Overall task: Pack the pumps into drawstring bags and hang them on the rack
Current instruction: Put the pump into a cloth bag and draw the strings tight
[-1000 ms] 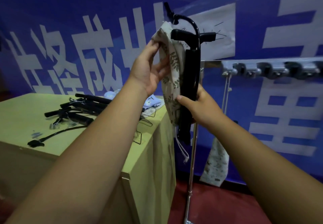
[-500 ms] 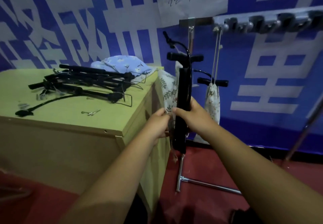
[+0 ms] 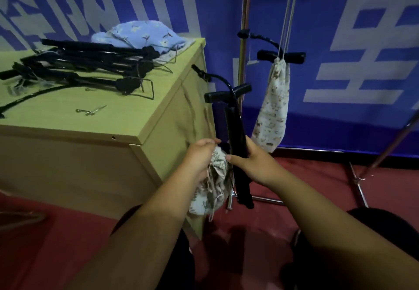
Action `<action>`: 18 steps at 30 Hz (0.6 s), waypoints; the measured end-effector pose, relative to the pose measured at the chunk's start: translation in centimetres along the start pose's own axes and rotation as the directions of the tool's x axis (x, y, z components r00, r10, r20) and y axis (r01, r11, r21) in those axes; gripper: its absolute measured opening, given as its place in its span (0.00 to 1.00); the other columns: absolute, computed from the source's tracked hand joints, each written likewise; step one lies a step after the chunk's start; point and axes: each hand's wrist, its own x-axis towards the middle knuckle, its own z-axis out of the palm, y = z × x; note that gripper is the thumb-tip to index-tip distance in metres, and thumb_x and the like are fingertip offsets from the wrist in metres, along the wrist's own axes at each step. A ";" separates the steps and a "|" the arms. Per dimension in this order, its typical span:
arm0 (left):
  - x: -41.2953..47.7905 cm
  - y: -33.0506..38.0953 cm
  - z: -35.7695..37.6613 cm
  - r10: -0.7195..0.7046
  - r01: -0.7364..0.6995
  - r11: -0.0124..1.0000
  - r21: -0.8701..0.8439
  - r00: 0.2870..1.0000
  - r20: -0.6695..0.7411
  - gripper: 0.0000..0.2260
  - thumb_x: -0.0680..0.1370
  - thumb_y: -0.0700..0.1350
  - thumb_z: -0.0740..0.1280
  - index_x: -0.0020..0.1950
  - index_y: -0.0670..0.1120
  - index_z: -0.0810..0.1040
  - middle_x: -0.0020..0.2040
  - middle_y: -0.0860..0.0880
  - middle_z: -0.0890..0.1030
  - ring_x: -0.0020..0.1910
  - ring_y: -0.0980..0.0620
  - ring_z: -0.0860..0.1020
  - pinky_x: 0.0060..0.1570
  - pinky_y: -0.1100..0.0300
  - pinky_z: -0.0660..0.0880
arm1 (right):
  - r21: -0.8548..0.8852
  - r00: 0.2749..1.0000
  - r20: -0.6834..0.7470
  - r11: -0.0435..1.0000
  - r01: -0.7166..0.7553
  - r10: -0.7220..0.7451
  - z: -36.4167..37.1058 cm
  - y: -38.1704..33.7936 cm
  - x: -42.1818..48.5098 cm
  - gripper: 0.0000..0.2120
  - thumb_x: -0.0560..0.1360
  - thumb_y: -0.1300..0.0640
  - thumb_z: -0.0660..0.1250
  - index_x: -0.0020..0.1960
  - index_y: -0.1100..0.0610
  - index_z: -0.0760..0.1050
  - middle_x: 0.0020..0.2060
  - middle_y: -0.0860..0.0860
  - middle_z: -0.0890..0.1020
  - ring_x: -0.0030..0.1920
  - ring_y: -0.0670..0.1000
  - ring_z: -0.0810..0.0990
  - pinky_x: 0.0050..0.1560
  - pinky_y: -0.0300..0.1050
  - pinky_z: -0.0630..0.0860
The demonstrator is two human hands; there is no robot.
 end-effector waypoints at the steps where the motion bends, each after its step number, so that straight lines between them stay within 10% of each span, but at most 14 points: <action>1: 0.2 -0.5 0.0 -0.061 0.063 0.995 -0.074 0.997 0.037 0.09 0.85 0.36 0.63 0.55 0.41 0.83 0.51 0.36 0.84 0.48 0.41 0.84 0.52 0.50 0.82 | 0.028 1.000 -0.004 0.999 -0.018 0.019 0.2 0.8 0.2 0.17 0.79 0.51 0.78 0.65 0.41 0.77 0.54 0.37 0.86 0.54 0.33 0.83 0.57 0.39 0.78; 6: 0.5 -1.4 -1.0 -0.141 0.203 0.960 -0.190 0.944 0.299 0.21 0.76 0.32 0.66 0.70 0.38 0.79 0.67 0.32 0.81 0.62 0.40 0.82 0.72 0.46 0.74 | 0.071 0.998 -0.010 0.995 -0.064 0.065 0.7 2.3 1.4 0.20 0.80 0.53 0.77 0.69 0.47 0.77 0.58 0.45 0.86 0.59 0.45 0.85 0.64 0.46 0.79; 12: 1.3 -0.8 -0.8 -0.028 0.026 1.000 0.011 0.968 0.248 0.22 0.77 0.24 0.62 0.65 0.40 0.83 0.55 0.39 0.87 0.49 0.51 0.86 0.52 0.64 0.81 | 0.072 0.997 -0.013 0.994 -0.081 0.082 0.2 2.5 3.4 0.17 0.81 0.53 0.76 0.66 0.44 0.76 0.55 0.43 0.86 0.53 0.38 0.85 0.54 0.40 0.79; 18: 2.8 -2.2 -0.6 0.273 -0.280 0.820 0.498 0.958 0.089 0.04 0.80 0.44 0.74 0.52 0.52 0.88 0.43 0.54 0.88 0.42 0.58 0.85 0.43 0.64 0.80 | 0.060 0.994 -0.069 0.995 -0.079 0.083 0.0 2.4 4.3 0.17 0.81 0.50 0.75 0.66 0.42 0.75 0.48 0.38 0.84 0.44 0.32 0.83 0.44 0.33 0.77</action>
